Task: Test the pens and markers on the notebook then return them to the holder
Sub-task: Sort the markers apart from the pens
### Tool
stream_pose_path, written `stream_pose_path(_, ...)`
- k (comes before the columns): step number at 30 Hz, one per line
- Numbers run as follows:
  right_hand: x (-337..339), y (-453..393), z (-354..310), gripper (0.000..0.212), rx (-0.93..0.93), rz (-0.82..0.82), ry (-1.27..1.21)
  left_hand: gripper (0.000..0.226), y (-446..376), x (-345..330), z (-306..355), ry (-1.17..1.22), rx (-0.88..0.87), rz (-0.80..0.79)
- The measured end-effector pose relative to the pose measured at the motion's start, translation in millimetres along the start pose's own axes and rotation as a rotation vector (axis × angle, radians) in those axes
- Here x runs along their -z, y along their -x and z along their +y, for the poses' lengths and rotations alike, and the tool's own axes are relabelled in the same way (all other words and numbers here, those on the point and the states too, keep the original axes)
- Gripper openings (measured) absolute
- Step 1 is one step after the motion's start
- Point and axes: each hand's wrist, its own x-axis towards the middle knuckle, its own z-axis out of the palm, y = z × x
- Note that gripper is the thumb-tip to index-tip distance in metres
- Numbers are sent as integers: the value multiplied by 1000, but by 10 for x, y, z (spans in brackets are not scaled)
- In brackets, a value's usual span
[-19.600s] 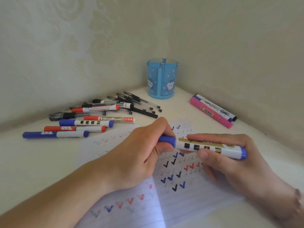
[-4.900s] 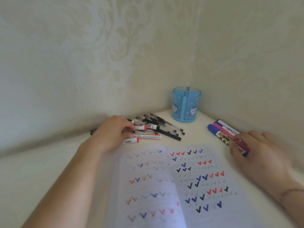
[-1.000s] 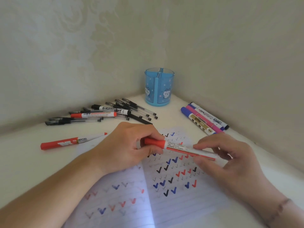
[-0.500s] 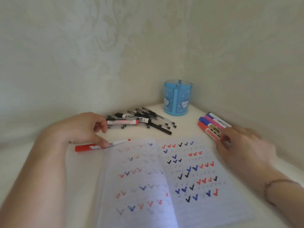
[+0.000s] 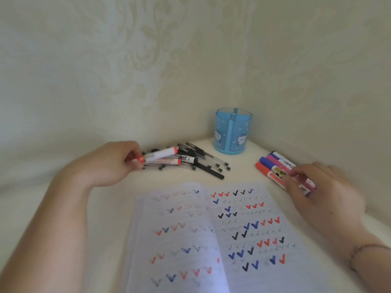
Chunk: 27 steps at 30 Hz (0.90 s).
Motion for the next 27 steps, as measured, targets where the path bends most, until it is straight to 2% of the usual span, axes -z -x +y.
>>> stream_pose_path(3,57,108,-157,20,110,-18,-249,14,68,-83,487,214,-177,146)
stream_pose_path(6,66,214,-251,38,263,-159,-513,9,274,-285,1081,348,-509,-4)
stream_pose_path(8,75,238,-260,47,341,-242,-640,5,386,-464,1310,326,-645,-129)
stream_pose_path(10,98,246,-266,41,422,-267,-722,20,432,-609,1391,276,-757,-130)
stream_pose_path(12,111,258,-285,30,493,-257,-759,26,435,-682,1400,222,-866,-55)
stream_pose_path(16,103,272,-320,19,483,-256,-821,18,422,-696,1342,83,-920,106)
stream_pose_path(23,148,277,-285,16,671,-269,-813,9,462,-640,1317,158,-927,-41)
stream_pose_path(25,162,266,-280,16,723,-267,-788,14,443,-646,1327,184,-934,-74)
stream_pose_path(27,210,263,-288,13,667,-262,-815,21,428,-638,1338,213,-913,-119)
